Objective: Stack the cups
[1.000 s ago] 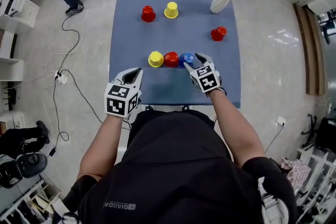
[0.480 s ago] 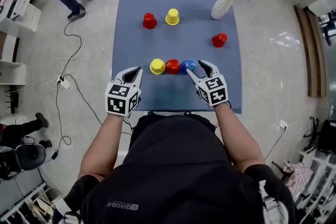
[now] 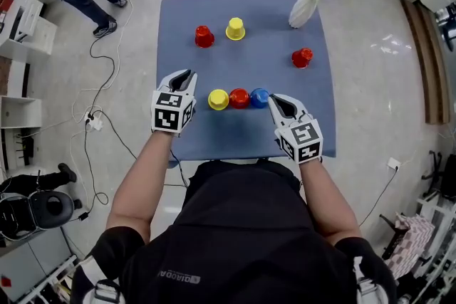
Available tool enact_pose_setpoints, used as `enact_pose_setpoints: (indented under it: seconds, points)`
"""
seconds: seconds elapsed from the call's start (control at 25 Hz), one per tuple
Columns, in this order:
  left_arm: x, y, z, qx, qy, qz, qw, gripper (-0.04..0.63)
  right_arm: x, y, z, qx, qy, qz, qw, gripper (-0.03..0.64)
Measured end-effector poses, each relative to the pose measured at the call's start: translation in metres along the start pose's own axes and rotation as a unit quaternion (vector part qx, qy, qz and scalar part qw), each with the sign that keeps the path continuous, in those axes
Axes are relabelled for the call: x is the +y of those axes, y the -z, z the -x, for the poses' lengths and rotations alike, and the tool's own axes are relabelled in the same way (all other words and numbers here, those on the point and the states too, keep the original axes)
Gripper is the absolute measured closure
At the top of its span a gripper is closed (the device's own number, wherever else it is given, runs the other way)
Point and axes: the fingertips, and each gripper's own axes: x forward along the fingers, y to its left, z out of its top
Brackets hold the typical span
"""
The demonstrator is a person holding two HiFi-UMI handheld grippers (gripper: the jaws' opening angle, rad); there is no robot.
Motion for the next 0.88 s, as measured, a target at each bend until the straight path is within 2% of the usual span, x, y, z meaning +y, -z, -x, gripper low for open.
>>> enact_pose_setpoints:
  seconds: [0.32, 0.6, 0.88]
  points:
    - [0.043, -0.029, -0.085, 0.027, -0.022, -0.071, 0.9969, 0.445, -0.005, 0.014, 0.019, 0.011, 0.019, -0.03, 0.999, 0.614]
    - [0.063, -0.027, -0.14, 0.065, -0.024, -0.092, 0.9934, 0.382, -0.015, 0.027, 0.027, 0.018, 0.035, -0.052, 0.998, 0.614]
    - [0.077, -0.012, -0.174, 0.115, -0.021, -0.081, 0.9898, 0.336, -0.026, 0.033, 0.032, 0.023, 0.044, -0.061, 0.997, 0.614]
